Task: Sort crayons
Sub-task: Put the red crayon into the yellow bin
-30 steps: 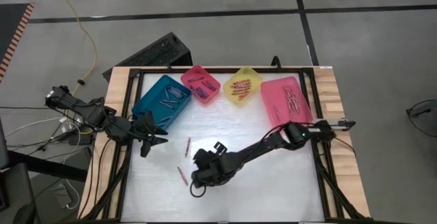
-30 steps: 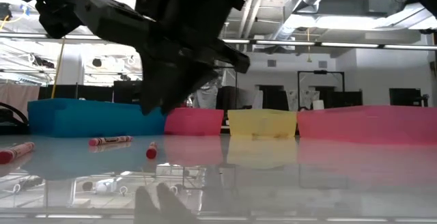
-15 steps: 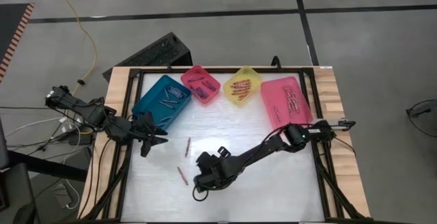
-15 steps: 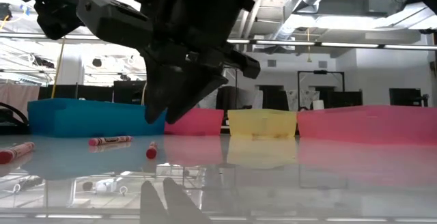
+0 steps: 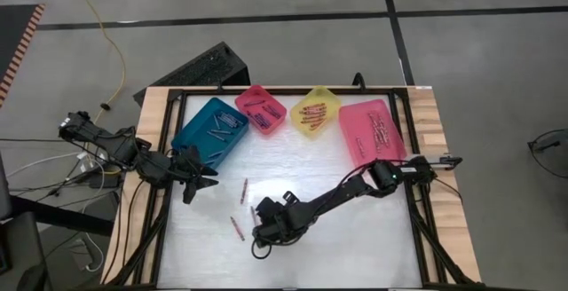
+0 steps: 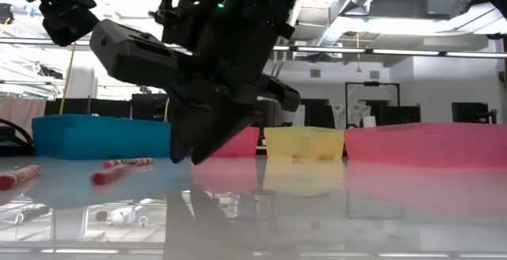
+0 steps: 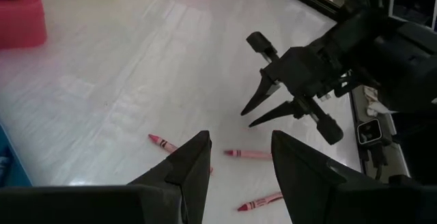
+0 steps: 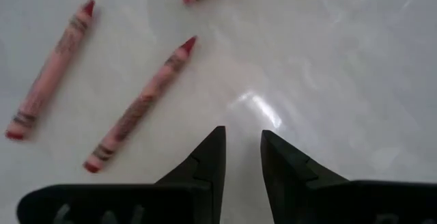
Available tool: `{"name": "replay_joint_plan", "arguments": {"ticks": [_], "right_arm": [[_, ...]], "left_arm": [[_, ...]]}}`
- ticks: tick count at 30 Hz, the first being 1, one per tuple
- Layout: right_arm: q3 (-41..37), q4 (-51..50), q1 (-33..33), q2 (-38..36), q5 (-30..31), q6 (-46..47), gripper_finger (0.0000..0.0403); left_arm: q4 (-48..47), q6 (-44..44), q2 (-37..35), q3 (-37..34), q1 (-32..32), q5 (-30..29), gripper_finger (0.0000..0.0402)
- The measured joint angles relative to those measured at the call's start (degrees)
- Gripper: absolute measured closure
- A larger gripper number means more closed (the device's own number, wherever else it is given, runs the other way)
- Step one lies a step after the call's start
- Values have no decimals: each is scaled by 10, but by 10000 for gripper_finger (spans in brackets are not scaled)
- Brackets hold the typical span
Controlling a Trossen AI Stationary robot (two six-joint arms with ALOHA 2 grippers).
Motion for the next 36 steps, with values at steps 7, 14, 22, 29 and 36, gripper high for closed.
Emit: {"name": "replay_joint_plan", "arguments": {"ticks": [7, 14, 22, 29, 36], "right_arm": [[23, 37, 7, -9, 33, -77, 301], [22, 103, -20, 0, -44, -277, 301], [22, 101, -29, -30, -56, -389, 301], [22, 60, -20, -77, -36, -399, 301], [23, 30, 1, -134, -22, -413, 301]], "left_arm": [[0, 3, 0, 0, 0, -1, 256], [-1, 2, 24, 0, -5, 35, 256], [0, -7, 156, 0, -83, 91, 256], [36, -39, 312, 0, -138, 69, 256], [119, 30, 432, 0, -153, 84, 256]]}}
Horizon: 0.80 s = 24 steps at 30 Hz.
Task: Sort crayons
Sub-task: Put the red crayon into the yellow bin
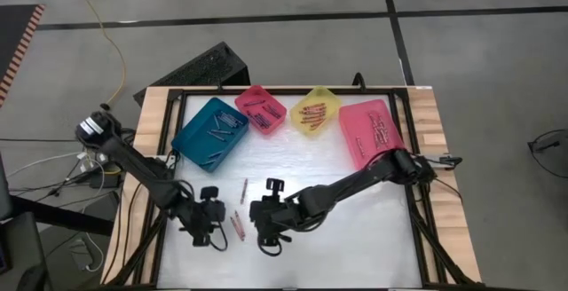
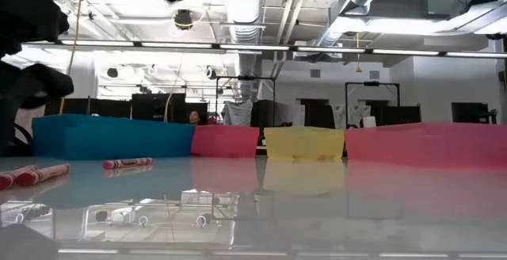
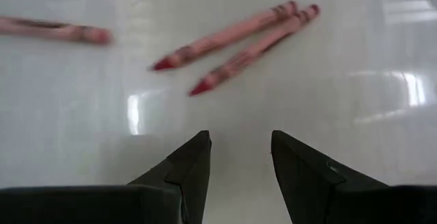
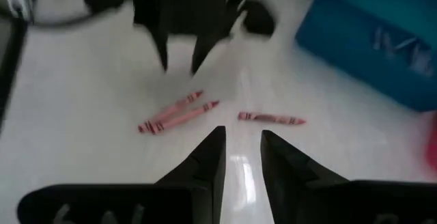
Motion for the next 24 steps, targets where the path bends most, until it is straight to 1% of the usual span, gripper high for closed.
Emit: {"name": "replay_joint_plan", "arguments": {"ticks": [2, 5, 9, 11, 14, 19, 22, 24], "right_arm": [[0, -1, 6, -18, 6, 0, 301], [0, -7, 17, -41, 36, -5, 301], [0, -14, 32, -60, 72, -13, 301], [0, -16, 37, -65, 81, -13, 301], [0, -16, 45, -67, 93, -13, 301], [0, -18, 49, -66, 94, -14, 301], [0, -18, 49, -65, 94, -14, 301], [0, -19, 48, -65, 94, -15, 301]], "left_arm": [[31, 13, 24, 0, 0, 12, 256], [78, 47, 46, 0, 1, 20, 256], [119, 107, 57, 0, 14, 27, 264], [132, 137, 59, 0, 27, 47, 270], [140, 175, 59, 0, 49, 81, 280], [147, 222, 59, 0, 78, 139, 287], [147, 240, 59, 0, 89, 156, 288], [146, 249, 59, 0, 91, 157, 288]]}}
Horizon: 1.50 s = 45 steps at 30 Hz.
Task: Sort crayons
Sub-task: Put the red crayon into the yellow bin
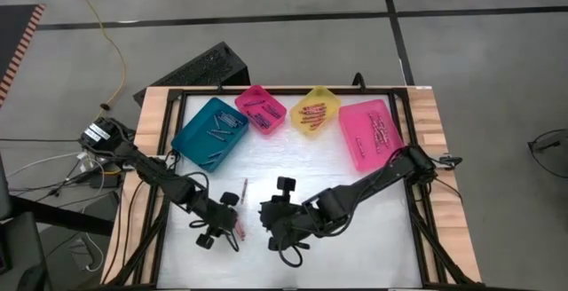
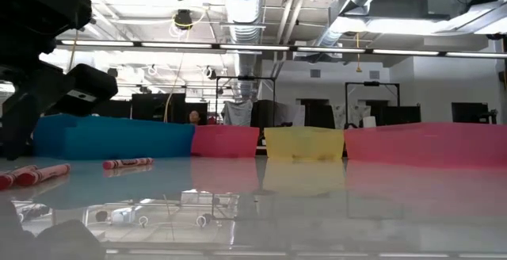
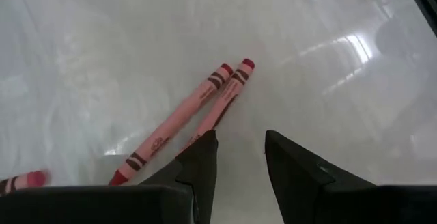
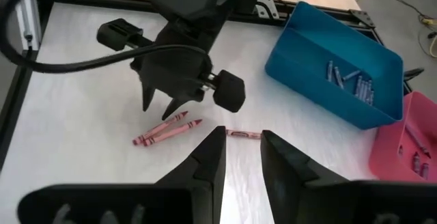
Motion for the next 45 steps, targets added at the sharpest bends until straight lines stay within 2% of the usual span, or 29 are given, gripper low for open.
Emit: {"name": "replay_joint_plan", "arguments": {"ticks": [9, 17, 21, 25, 29, 39, 45], "right_arm": [[0, -12, -3, 1, 0, 0, 301], [0, -12, -7, 1, 0, -1, 301], [0, -12, -9, 1, 0, -3, 301], [0, -12, -10, 1, 0, -14, 301], [0, -12, -9, 1, 0, -15, 301], [0, -12, -10, 1, 0, -17, 301], [0, -12, -10, 1, 0, -17, 301]], "left_arm": [[-5, 47, 0, 0, -6, 6, 301], [-18, 89, 0, 0, -5, 16, 373], [-14, 95, 22, 0, 1, 31, 398], [15, 112, 53, 0, 18, 76, 400], [18, 130, 55, 0, 39, 111, 401], [21, 205, 54, 0, 74, 116, 401], [43, 245, 57, 0, 101, 80, 401]]}}
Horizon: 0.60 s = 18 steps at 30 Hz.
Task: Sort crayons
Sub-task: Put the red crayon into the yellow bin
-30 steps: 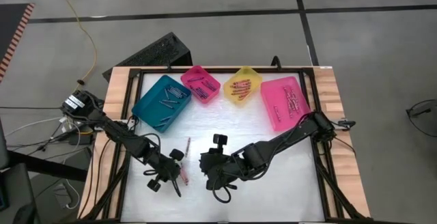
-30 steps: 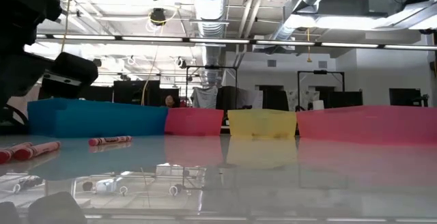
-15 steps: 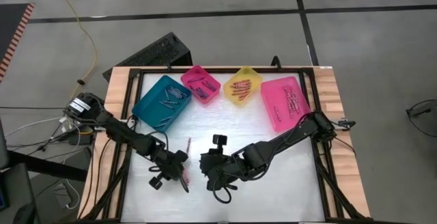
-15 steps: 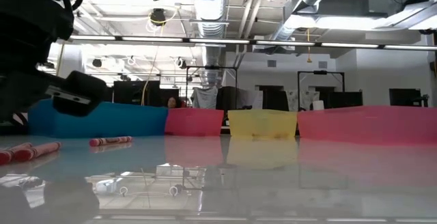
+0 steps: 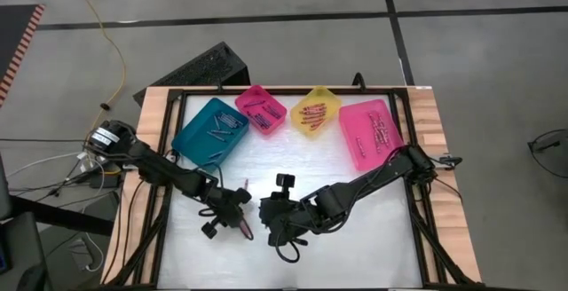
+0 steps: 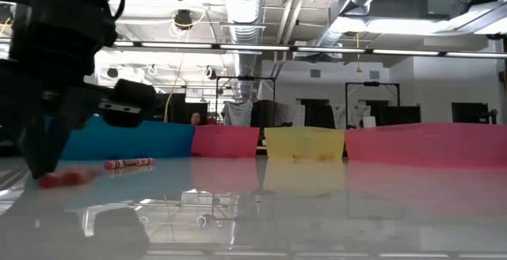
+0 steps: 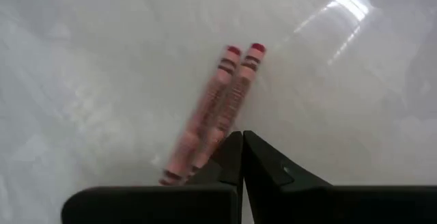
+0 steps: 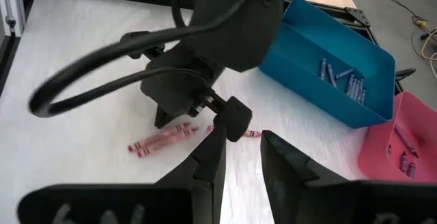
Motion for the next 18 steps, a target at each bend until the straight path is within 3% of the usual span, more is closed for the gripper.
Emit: {"name": "replay_joint_plan", "arguments": {"ticks": [8, 11, 15, 18], "right_arm": [[0, -3, 0, 0, 1, 7, 301], [0, -21, 0, 0, 31, 31, 301], [0, -92, 0, 0, 68, 132, 301], [0, -169, 0, 0, 71, 272, 301]], "left_arm": [[46, 27, 37, 0, 34, 36, 401], [53, 31, 43, 0, 47, 56, 401], [55, 44, 43, 0, 59, 63, 401], [54, 38, 44, 2, 66, 64, 401]]}}
